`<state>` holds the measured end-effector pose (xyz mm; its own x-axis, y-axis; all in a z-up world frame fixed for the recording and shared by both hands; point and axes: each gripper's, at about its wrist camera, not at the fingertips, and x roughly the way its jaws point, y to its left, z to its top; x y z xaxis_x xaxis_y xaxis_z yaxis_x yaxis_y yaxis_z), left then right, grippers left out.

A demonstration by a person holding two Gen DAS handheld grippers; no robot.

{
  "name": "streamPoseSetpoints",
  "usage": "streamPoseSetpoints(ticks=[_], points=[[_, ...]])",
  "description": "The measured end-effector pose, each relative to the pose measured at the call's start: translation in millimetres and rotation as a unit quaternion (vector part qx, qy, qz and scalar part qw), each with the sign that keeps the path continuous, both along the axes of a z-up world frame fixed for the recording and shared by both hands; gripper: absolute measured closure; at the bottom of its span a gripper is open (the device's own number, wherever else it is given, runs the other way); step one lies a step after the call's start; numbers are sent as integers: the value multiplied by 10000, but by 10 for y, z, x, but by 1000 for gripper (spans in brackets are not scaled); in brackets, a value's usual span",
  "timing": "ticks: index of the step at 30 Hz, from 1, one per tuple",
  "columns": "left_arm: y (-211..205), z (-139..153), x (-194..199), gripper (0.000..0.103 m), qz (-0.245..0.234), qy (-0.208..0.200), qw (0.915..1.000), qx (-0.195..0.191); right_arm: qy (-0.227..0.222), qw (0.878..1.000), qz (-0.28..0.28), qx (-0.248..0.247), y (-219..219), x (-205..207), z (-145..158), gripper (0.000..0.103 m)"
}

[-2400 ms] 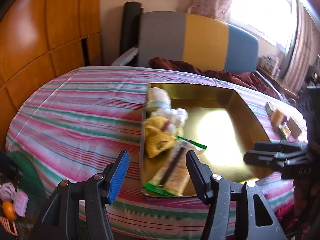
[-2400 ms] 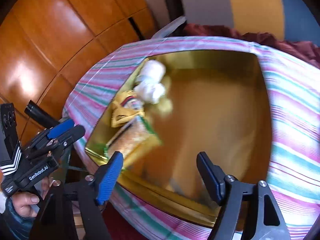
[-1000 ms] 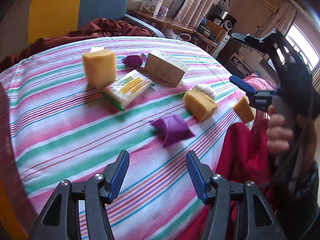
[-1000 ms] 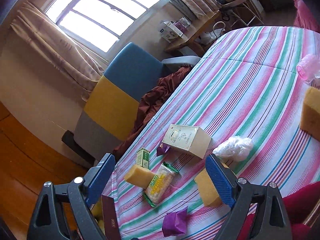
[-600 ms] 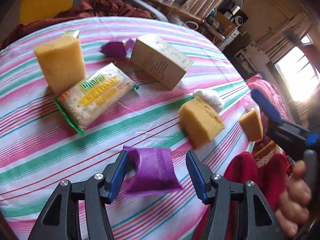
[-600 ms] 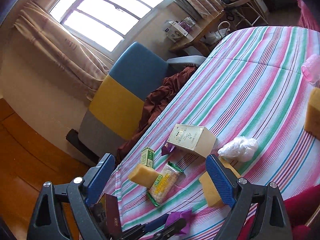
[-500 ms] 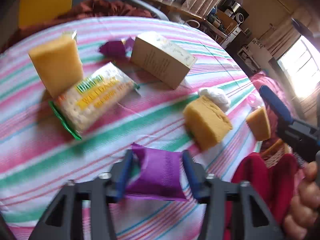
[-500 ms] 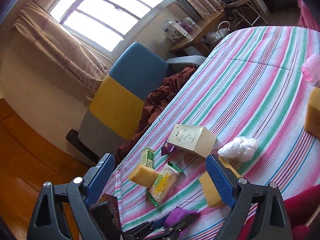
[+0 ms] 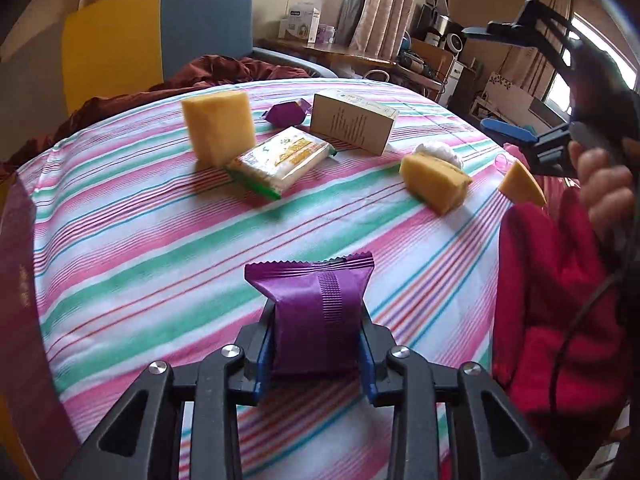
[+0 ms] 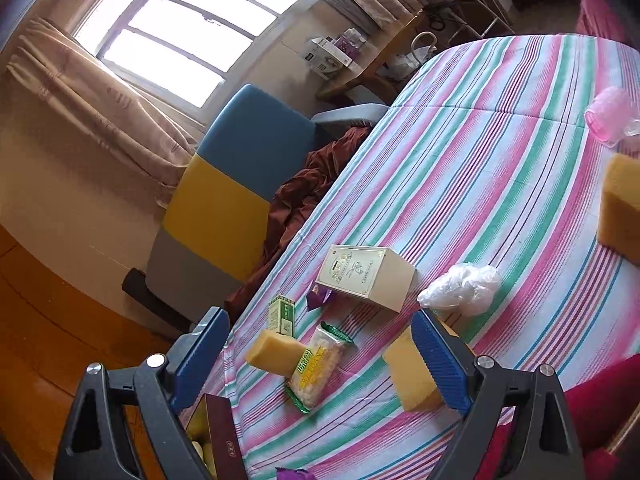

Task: Organize objects

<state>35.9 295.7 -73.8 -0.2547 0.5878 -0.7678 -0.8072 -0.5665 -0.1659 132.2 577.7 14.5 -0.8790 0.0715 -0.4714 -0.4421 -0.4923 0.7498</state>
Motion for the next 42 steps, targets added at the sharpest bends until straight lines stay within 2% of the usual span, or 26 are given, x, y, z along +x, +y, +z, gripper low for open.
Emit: streamPoseSetpoints(ticks=[6,9,12,18,21,24,27,29,30,32,34,36,39,40,41,42], points=[[-157,7,-19,71,125,-130,9997,145,-389,9992,-21,85,-12,-76,-25,9],[-239,3,19,71,167,-158,9995,207,-737,9971,183,-48,1,-193,-101,9],[-311,3,41,71,178,-171,9994,244,-1088,9940,99,-93,19,-230,-162,9],[-401,-3,87,71,130,-88,9995,268,-1192,9927,64,-145,17,-203,-182,9],[-417,-12,91,71,80,-55,9996,283,-1492,9881,379,61,-42,-331,-145,9],[-427,-21,75,71,69,-93,9994,331,-1999,9754,798,474,-143,-579,-127,9],[-430,-26,73,71,51,-85,9993,363,-2362,9586,1119,1133,-175,-892,-83,9],[-435,-31,68,71,40,-96,9992,390,-2676,9415,1339,1552,-144,-1120,-99,10],[-442,-33,63,71,35,-113,9991,411,-2868,9301,1434,1790,-122,-1239,-118,10],[-456,-40,54,71,22,-141,9988,469,-3302,8998,1650,2327,-93,-1475,-177,10],[-471,-46,43,71,14,-179,9985,522,-3607,8729,1945,2646,-67,-1664,-257,10],[-473,-47,33,71,9,-219,9982,563,-3762,8564,2133,2822,-55,-1804,-326,9],[-483,-54,17,71,19,-285,9976,637,-4073,8247,2281,3192,-43,-1990,-457,8],[-485,-55,15,71,18,-292,9974,655,-4119,8190,2342,3237,-40,-2029,-497,8],[-483,-57,16,71,14,-288,9974,665,-4150,8168,2376,3229,-36,-2041,-545,14],[-485,-57,18,71,17,-287,9973,679,-4188,8169,2367,3183,-36,-2040,-595,25]])
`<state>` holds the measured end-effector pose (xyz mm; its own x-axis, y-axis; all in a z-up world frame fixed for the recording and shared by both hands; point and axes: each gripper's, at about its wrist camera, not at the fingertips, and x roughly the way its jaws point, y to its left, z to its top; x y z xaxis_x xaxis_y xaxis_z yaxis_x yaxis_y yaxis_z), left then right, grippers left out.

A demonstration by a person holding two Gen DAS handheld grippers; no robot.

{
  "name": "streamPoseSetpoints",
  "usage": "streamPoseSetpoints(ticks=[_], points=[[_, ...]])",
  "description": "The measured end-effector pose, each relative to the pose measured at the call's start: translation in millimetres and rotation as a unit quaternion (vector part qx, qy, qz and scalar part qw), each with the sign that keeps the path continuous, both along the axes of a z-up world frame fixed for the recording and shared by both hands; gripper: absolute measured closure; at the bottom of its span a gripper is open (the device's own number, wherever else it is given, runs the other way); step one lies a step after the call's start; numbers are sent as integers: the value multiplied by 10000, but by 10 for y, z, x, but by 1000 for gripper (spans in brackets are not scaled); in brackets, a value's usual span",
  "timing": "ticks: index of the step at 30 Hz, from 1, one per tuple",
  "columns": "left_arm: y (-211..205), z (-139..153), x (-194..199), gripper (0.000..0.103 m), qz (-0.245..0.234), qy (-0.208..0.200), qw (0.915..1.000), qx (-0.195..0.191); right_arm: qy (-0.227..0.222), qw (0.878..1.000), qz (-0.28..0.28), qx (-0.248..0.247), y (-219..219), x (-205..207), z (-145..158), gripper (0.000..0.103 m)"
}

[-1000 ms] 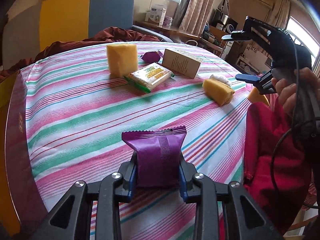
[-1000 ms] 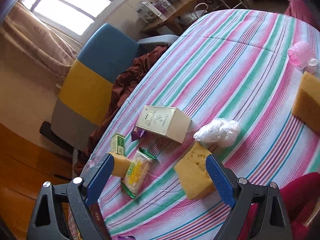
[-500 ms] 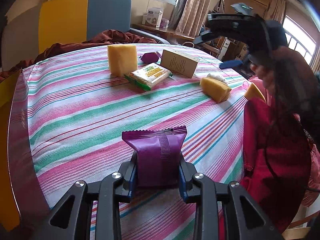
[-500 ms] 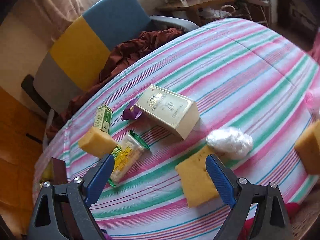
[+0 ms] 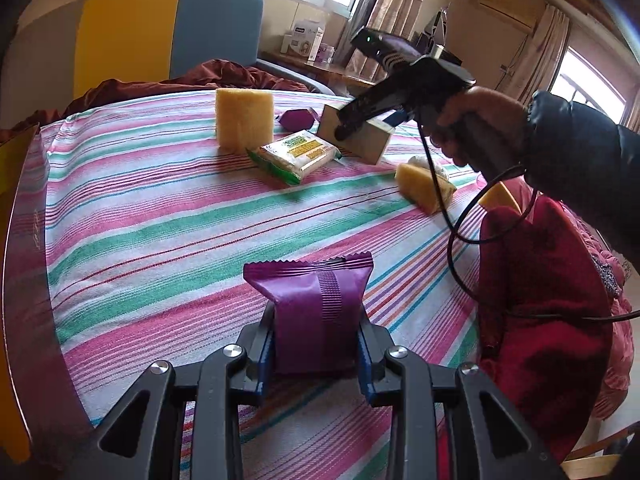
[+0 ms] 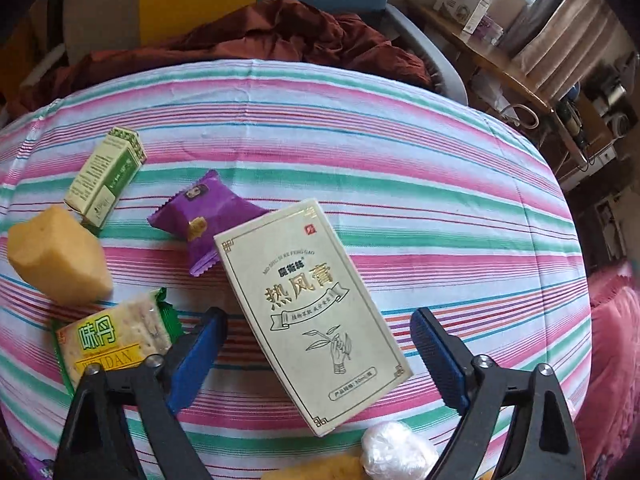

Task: Organize objects

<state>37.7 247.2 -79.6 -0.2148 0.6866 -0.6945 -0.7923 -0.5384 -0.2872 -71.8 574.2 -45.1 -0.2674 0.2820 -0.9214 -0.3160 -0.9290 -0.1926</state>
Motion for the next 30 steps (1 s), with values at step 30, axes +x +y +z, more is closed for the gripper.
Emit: streamPoseSetpoints(ticks=[30], points=[[-338,416,108,71,475,211,9986,35,297,9698,2010,-1352,-1867,652,-112,52]])
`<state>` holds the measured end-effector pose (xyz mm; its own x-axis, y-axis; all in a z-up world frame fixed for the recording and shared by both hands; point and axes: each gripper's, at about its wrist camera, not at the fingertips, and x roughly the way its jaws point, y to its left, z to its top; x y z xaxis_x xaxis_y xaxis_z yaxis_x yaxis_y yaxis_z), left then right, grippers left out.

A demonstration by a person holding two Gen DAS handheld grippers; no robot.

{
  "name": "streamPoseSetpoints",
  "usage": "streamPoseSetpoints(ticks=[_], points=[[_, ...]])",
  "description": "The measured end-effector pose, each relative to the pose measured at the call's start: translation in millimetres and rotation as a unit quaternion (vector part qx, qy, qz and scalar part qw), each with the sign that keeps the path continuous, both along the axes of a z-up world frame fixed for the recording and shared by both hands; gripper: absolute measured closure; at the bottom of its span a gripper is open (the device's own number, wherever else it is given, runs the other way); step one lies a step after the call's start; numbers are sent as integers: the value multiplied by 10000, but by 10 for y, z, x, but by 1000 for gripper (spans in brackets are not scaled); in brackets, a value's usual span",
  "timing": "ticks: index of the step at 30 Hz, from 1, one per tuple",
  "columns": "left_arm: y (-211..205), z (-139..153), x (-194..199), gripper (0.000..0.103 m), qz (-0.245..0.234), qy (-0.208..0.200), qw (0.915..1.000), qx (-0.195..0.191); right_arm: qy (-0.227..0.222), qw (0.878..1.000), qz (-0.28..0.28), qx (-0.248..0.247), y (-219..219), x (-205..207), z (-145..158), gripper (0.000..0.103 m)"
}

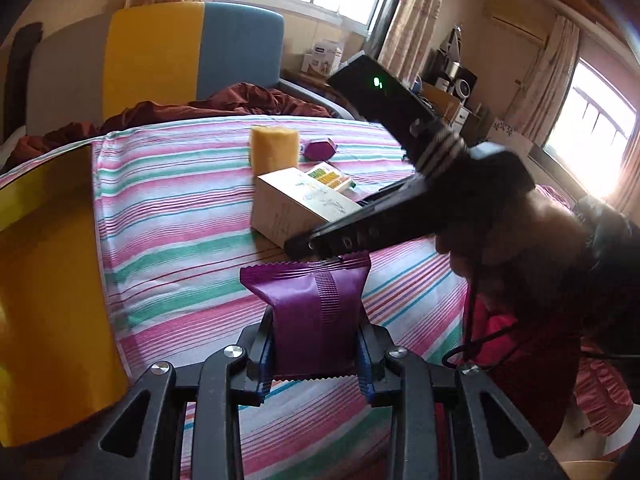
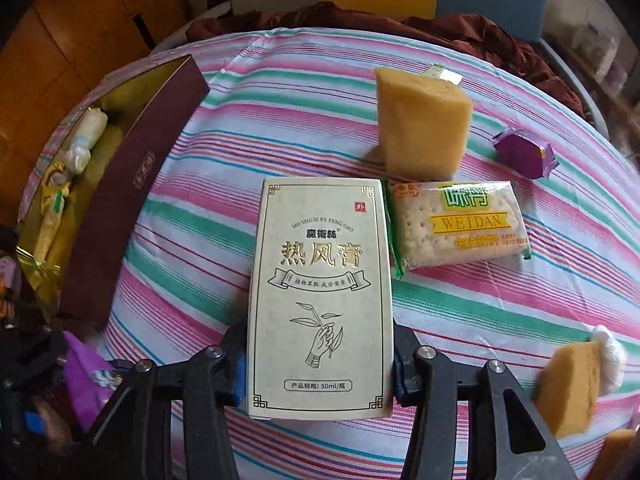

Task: Organize objects
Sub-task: 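Carry the purple packet into the gold tray and open the left tool while the right tool holds the box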

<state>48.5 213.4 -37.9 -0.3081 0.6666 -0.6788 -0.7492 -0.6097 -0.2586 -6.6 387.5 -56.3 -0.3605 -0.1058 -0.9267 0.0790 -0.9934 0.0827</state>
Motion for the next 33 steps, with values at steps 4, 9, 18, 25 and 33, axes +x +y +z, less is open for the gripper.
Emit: streamPoseSetpoints(ticks=[4,9,18,25,33], points=[[-99,105,-18,71,140,35,9999,27,19,9999,45,108,-21,-2,-19,52],[-466,290,-123,71,549,96,9984,105,44,9998,45,199,-16,0,-8,52],[-1536,277,-675,71,1762,94,9834,-425,83,9993,109,349,-32,-25,-13,52],[-1894,21,-834,71,2071,-86,9731,-1009,84,9993,108,344,-39,-32,-15,52],[-2002,-156,-871,70,2157,-297,9684,-1214,68,9993,113,346,-43,-37,-26,51]])
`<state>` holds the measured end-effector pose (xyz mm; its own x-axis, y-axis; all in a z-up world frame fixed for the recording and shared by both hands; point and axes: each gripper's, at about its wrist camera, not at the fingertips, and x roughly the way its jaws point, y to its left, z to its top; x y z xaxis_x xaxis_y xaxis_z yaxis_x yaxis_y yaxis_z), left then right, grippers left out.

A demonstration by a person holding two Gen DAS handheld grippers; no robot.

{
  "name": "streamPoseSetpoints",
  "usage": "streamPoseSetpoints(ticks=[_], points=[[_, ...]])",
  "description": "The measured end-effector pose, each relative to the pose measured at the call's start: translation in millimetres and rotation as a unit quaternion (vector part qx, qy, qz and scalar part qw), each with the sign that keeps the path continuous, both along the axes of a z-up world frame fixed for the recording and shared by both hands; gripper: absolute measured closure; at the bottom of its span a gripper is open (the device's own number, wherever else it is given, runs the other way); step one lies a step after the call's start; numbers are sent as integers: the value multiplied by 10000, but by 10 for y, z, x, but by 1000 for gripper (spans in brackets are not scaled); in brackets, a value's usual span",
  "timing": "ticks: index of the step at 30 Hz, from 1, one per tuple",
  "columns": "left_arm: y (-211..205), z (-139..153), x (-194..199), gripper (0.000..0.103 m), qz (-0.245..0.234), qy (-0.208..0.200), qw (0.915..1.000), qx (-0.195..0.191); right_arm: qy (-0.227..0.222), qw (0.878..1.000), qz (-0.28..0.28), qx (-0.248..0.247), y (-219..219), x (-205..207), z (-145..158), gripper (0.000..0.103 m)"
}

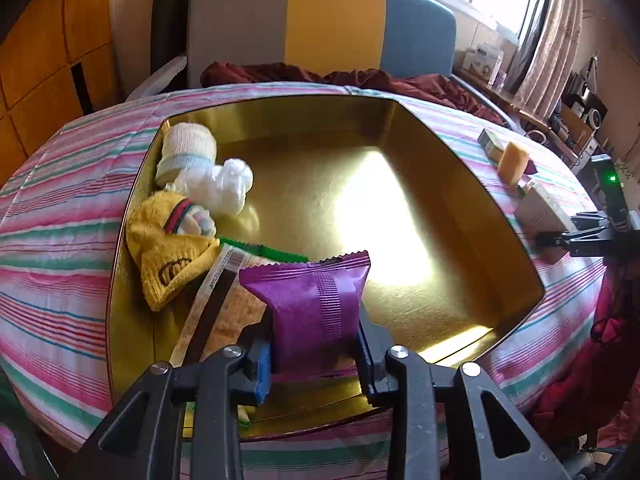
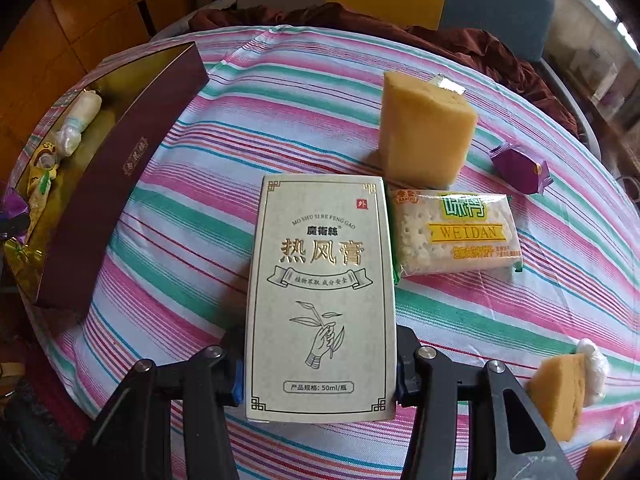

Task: Organize objects
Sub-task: 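Carry the purple packet into the gold tray and open the left tool while the right tool holds the box, then carry the white box into the gold tray and open the right tool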

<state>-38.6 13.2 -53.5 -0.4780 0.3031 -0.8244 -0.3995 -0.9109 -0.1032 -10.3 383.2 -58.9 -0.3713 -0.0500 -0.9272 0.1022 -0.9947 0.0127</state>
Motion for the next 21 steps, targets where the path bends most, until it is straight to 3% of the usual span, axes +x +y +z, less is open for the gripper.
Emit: streamPoseSetpoints(ticks=[5,15,18,21], points=[[-37,-43,23,65,76,-62,9999,-75,3,10000,-4,-7,-1,3,-1,51],[-195,167,210,62,434,201,9985,261,54,10000,-2,59,0,10,12,51],[-284,288,279,62,586,361,9969,381,325,9993,-149,-68,51,38,140,51],[-347,372,306,62,720,532,9957,252,628,9964,-449,-337,94,79,334,51]])
